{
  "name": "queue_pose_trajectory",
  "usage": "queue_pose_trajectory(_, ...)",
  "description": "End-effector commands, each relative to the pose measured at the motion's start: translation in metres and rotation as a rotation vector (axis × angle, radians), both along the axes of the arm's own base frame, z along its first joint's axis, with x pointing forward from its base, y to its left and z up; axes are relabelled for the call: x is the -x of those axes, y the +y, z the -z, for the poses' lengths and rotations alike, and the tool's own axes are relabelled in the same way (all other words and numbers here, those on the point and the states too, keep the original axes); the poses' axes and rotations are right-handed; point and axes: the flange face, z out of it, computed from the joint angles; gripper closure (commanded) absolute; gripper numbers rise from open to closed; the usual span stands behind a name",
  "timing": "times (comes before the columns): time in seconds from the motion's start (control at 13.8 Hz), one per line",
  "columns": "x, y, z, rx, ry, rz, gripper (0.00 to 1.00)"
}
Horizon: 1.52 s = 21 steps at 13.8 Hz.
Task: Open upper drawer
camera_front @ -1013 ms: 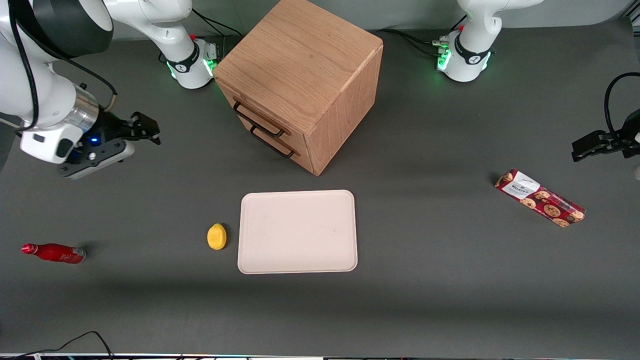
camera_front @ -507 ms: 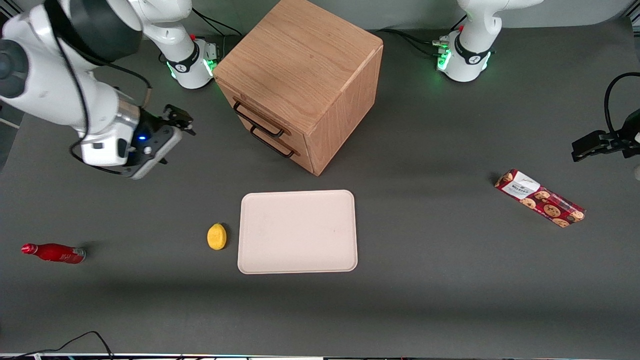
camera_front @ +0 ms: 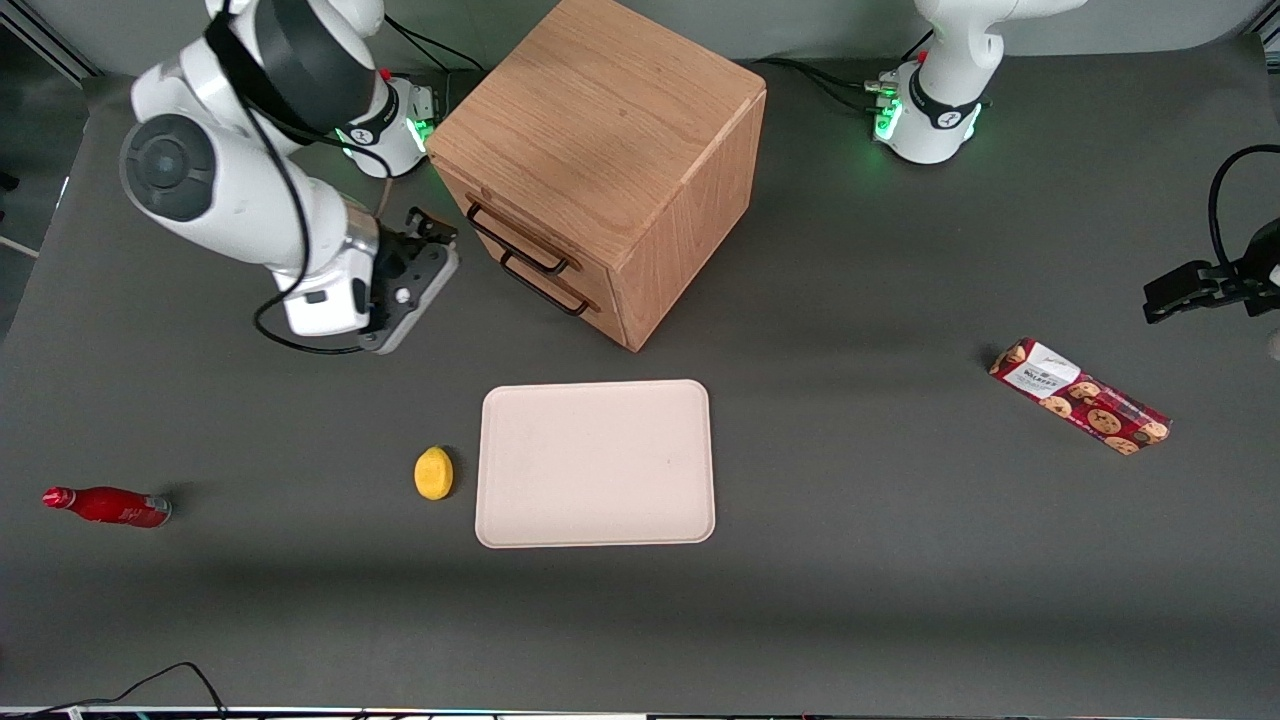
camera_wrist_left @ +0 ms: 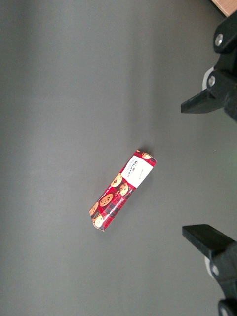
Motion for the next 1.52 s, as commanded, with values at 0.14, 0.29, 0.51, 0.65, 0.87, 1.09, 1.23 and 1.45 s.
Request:
queue_pose_trajectory(0.14, 0.018, 0.025, 0.039, -0.014, 0.030, -0.041, 0.00)
queue_pose_trajectory(0.29, 0.028, 0.035, 0.054, -0.004, 0.043, -0.032, 0.00)
queue_pose_trajectory(0.51, 0.042, 0.040, 0.070, 0.017, 0.074, -0.040, 0.00)
queue_pose_trajectory(0.65, 0.047, 0.039, 0.078, 0.024, 0.093, -0.040, 0.00)
queue_pose_trajectory(0.87, 0.049, 0.039, 0.086, 0.018, 0.113, -0.037, 0.00)
queue_pose_trajectory(1.09, 0.053, 0.038, 0.098, 0.012, 0.133, -0.032, 0.00)
queue_pose_trajectory(1.23, 0.055, 0.038, 0.103, 0.016, 0.142, -0.033, 0.00)
queue_pose_trajectory(1.45, 0.058, 0.040, 0.113, -0.017, 0.160, -0.013, 0.00)
